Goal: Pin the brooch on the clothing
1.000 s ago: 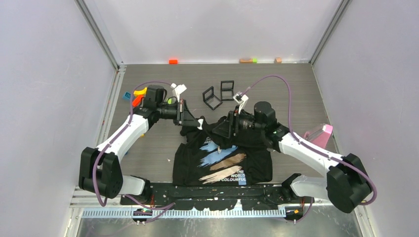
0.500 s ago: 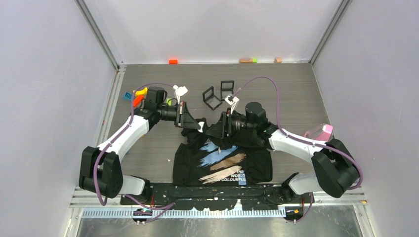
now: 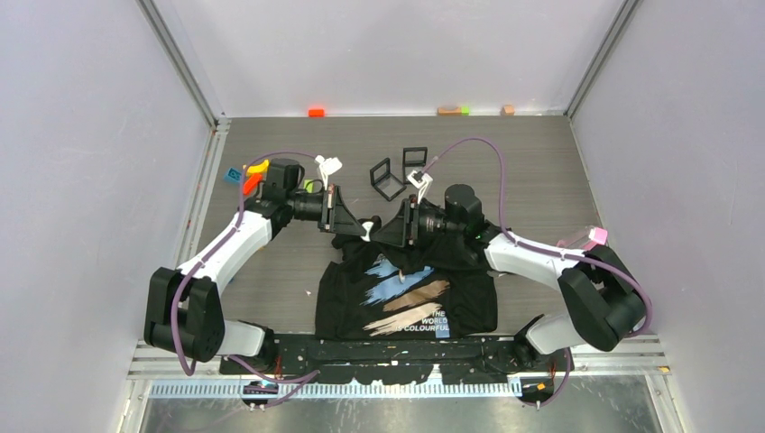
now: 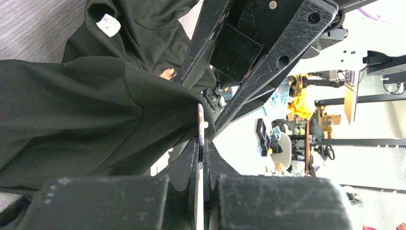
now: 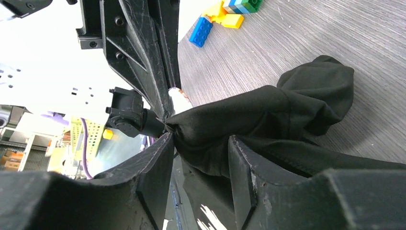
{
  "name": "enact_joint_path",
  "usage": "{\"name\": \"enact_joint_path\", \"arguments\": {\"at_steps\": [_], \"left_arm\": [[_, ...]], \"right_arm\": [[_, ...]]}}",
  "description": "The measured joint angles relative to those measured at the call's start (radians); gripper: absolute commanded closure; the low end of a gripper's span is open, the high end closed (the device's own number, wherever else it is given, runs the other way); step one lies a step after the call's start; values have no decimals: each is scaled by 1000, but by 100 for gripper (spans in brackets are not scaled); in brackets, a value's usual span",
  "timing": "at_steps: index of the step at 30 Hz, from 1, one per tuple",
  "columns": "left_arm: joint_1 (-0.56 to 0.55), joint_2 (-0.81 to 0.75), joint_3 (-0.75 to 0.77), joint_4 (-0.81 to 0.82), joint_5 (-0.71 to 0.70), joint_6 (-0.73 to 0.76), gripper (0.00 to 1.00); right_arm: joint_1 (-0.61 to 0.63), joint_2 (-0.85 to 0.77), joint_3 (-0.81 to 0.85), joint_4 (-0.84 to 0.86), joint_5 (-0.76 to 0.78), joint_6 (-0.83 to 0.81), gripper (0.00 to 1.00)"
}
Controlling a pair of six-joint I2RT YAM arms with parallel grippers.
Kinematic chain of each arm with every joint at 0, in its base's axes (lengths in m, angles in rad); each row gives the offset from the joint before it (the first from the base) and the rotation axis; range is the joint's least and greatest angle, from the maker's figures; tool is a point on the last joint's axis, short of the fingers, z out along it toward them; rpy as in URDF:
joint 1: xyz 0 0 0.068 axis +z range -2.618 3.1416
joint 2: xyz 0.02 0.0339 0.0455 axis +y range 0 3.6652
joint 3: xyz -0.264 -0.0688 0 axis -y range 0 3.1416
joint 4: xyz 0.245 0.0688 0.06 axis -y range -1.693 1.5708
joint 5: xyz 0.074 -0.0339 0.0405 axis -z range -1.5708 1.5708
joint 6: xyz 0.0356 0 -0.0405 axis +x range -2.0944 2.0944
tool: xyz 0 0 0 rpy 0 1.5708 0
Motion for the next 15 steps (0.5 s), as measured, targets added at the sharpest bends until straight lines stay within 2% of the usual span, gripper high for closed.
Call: {"name": "enact_joint_path", "arguments": {"at_steps": [8,15], "left_arm": [[0,0,-5,16,1,-4,100],[0,0,-8,29,6,-8,100]], "right_arm": [[2,27,7,40,-5,43,51],[2,33,8,73,-13,75,63]]}}
